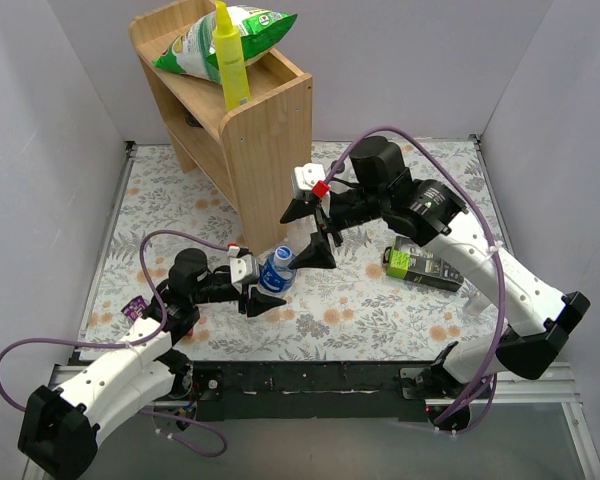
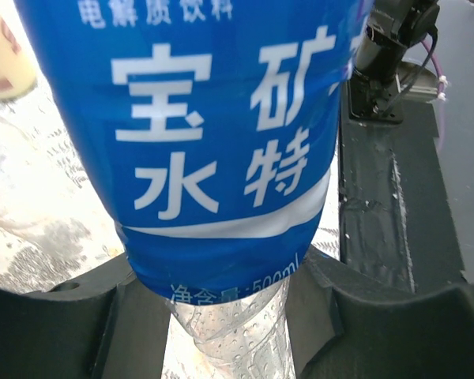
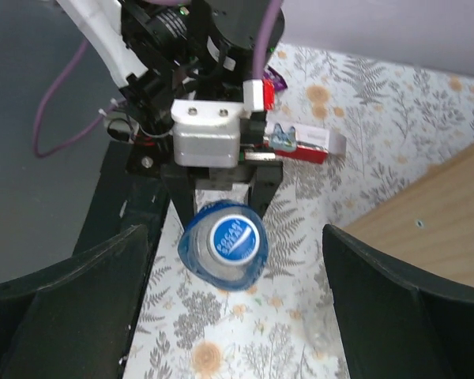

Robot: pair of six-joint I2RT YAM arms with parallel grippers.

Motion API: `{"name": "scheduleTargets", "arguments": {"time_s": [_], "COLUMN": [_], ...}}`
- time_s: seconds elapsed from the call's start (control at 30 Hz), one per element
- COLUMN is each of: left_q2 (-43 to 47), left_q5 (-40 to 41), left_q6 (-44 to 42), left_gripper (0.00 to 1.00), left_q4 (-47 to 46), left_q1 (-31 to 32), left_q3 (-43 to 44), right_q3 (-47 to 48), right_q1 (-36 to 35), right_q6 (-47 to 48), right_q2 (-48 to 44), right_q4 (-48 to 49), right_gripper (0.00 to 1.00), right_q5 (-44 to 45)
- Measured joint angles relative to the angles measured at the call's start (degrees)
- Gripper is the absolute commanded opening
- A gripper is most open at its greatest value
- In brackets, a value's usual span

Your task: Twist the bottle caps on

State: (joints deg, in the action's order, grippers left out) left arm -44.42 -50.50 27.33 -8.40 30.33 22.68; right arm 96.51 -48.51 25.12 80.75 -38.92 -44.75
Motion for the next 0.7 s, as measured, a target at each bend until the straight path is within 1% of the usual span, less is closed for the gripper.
{"name": "scheduleTargets", "arguments": {"time_s": [0.13, 0.3, 0.53, 0.7], "left_q2": [-0.44, -1.49, -1.99, -2.08], "left_q5": [-0.24, -0.79, -1.20, -1.29], "left_q6": [-0.68, -0.70, 0.79, 1.36], "left_gripper": [0.00, 0.00, 0.00, 0.00], "left_q4": [4.00, 5.81, 5.55, 5.11], "left_q1": [0.00, 0.00, 0.00, 0.00], "left_q3": [1.01, 1.42, 4.17, 4.39], "right_q3": [-4.13, -7.89, -9.90, -10.05], "right_q1": [-0.20, -1.62, -2.56, -2.56], "right_q6": [-2.08, -3.19, -3.58, -3.56], "right_q2": [-0.04, -0.07, -0.15, -0.15], "right_q4": [6.84, 11.93, 14.23, 15.12], "right_gripper": [0.97, 0.97, 0.97, 0.97], "right_q5": [-3.26, -3.89, -3.37, -2.71]}}
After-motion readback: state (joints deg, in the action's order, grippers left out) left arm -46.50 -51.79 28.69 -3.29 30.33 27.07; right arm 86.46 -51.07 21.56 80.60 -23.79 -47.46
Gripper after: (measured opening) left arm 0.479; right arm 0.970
